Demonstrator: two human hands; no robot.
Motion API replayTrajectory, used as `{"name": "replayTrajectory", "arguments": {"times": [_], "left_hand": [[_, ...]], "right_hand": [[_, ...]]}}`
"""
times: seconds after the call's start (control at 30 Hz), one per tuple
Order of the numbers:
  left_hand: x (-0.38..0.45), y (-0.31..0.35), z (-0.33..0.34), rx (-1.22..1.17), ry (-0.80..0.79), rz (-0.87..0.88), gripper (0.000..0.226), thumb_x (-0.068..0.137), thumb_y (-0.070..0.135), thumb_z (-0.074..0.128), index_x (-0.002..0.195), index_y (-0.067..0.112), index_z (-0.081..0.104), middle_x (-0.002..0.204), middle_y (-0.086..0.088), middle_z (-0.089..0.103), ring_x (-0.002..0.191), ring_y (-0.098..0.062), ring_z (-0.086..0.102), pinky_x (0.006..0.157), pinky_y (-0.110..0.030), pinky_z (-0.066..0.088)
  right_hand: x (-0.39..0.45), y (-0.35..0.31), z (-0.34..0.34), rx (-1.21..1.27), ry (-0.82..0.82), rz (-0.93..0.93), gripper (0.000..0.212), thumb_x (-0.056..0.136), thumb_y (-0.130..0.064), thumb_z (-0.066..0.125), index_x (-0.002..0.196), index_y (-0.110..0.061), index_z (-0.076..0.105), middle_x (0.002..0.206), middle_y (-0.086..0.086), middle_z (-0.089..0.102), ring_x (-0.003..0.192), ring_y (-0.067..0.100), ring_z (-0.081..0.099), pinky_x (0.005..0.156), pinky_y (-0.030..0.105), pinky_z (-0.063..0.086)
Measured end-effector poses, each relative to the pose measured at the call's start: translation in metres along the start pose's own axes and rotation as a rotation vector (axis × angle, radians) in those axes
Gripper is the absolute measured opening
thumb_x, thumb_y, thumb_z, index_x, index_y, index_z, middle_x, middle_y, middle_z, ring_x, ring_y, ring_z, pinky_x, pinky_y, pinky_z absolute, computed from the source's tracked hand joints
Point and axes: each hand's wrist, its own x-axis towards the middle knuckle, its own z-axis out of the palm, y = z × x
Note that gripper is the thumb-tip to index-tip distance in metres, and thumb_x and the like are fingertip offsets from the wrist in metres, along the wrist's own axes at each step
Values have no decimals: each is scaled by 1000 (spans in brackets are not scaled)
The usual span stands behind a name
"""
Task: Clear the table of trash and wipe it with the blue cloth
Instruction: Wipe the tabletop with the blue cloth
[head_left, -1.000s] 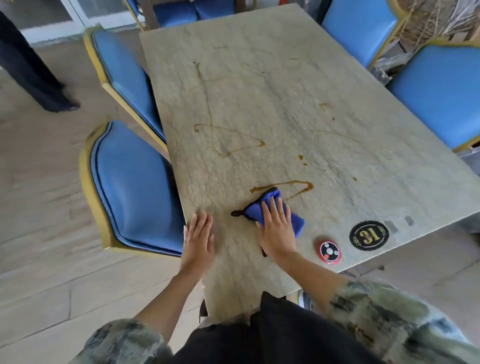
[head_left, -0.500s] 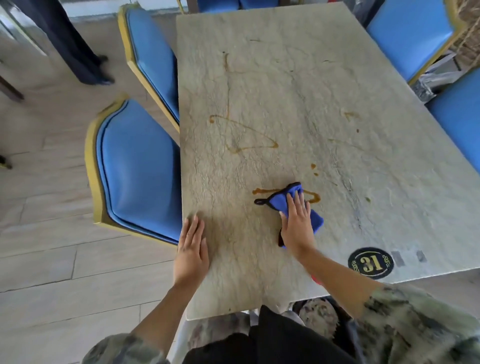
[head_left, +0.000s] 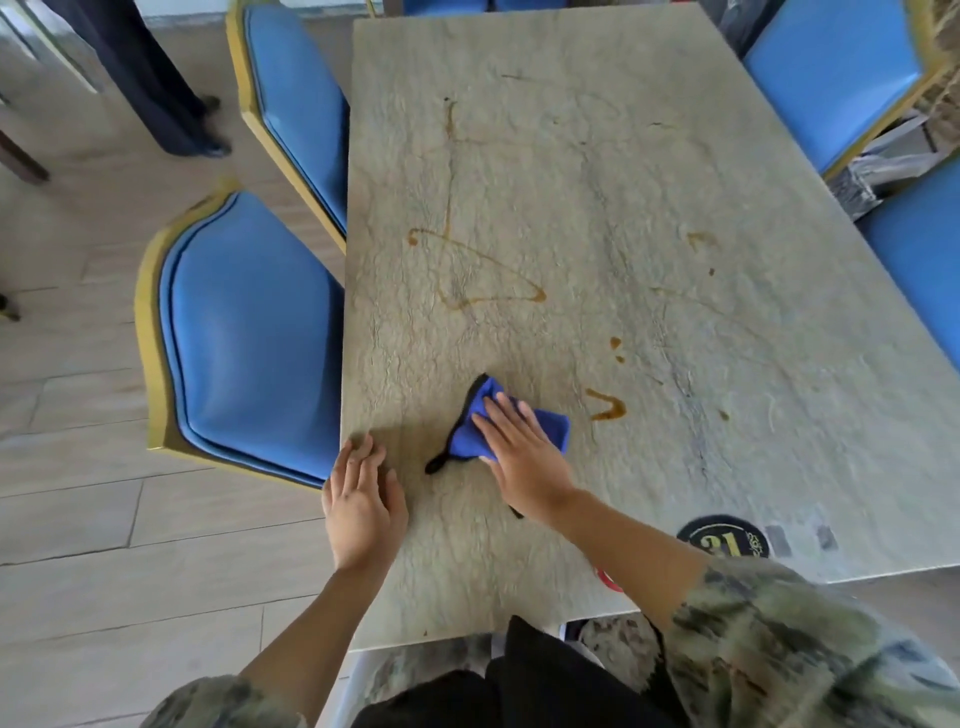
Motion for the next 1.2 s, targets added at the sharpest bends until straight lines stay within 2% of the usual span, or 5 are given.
{"name": "replayTrajectory", "arguments": {"times": [0.33,0.6,0.8,1.03,1.2], "left_hand": [[-5,8,3,145,-94,-11,52,95,34,28,139,15,45,152,-1,35,146,-19,16,117,-46,20],[-4,8,2,149,-83,-9,51,95,34,29,138,15,47,151,-1,37,146,-19,18,117,-43,18],[-5,5,4,139,-79,-2,51,95,35,28,139,16,46,152,1,36,146,-17,16,118,-42,19],[-4,5,3,117,-76,-3,48,97,34,28,137,16,49,151,1,37,146,-16,16,118,-44,21],[-5,-2,0,100,-108,29,47,99,33,31,141,16,45,154,4,30,147,-14,13,118,-43,21]], "right_hand": [[-43,73,-18,82,198,717,55,98,-29,28,146,0,27,155,21,20,146,34,9,119,47,6],[21,9,-11,107,129,380,53,101,-28,30,147,-3,26,156,19,17,146,31,6,119,41,-2],[-25,-1,-3,96,19,47,57,95,-31,26,145,-5,33,153,14,29,145,27,13,118,45,16],[-50,68,-15,43,118,383,60,97,-37,21,145,-2,32,154,19,24,145,31,13,119,44,7],[-1,43,-11,80,173,548,55,101,-28,35,147,-1,23,156,20,14,146,34,5,119,44,1]]}}
